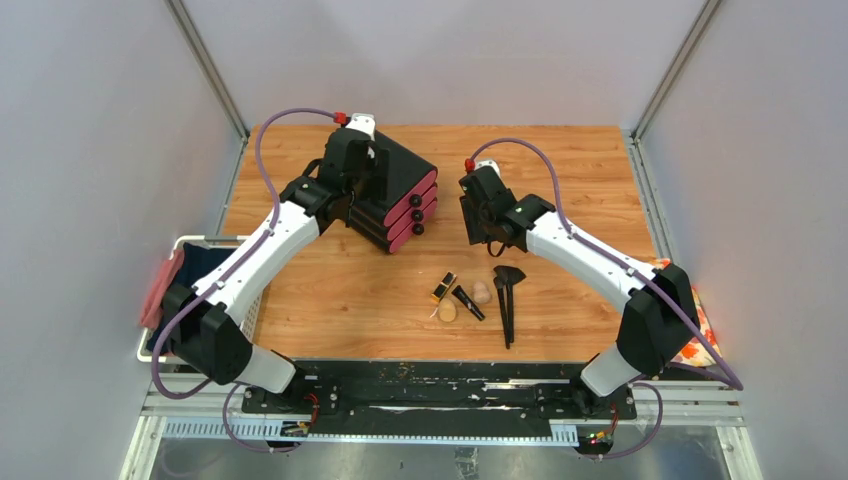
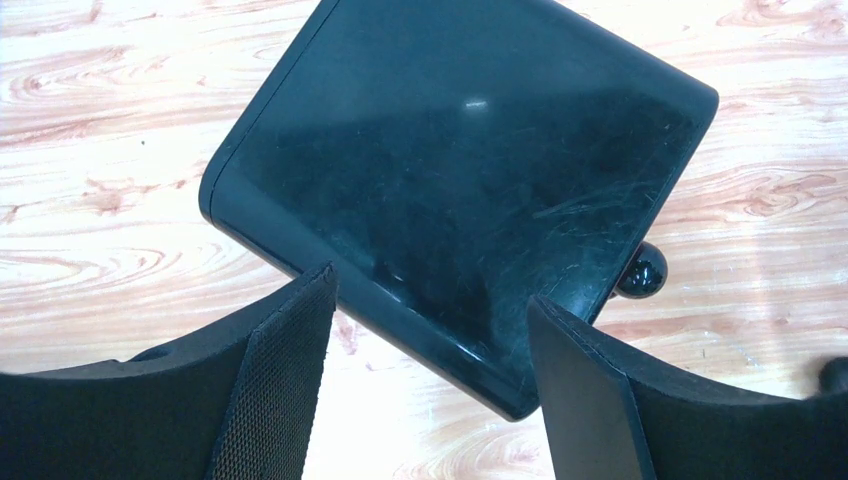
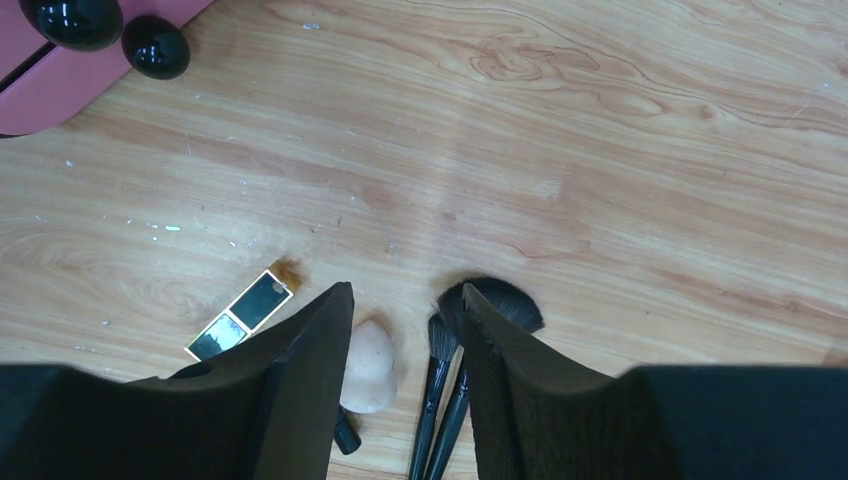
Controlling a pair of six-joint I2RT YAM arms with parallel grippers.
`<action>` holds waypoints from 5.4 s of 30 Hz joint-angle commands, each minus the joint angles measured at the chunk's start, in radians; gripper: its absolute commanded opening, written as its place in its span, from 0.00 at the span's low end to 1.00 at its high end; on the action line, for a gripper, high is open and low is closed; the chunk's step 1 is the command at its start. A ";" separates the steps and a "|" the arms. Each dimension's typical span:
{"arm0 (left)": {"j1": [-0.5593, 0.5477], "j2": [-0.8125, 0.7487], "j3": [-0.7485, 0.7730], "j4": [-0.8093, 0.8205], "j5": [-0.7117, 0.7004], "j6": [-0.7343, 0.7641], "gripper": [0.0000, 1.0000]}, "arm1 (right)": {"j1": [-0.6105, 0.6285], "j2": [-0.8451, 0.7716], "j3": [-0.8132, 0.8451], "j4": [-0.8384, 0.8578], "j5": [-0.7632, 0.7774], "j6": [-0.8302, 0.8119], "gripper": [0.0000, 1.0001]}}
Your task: Organize the makeup
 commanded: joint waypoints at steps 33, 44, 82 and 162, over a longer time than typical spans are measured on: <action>0.052 0.360 0.209 0.009 -0.027 0.063 0.00 | -0.175 0.181 -0.148 0.770 -0.796 0.326 0.62; 0.052 0.346 0.179 0.018 -0.022 0.065 0.00 | -0.209 0.329 -0.221 1.284 -0.975 0.574 0.58; 0.051 0.348 0.169 0.015 -0.011 0.057 0.00 | -0.222 0.284 -0.291 1.382 -1.010 0.653 0.00; 0.051 0.336 0.155 0.023 0.029 0.041 0.00 | -0.038 -0.094 -0.487 0.219 -0.384 0.173 0.45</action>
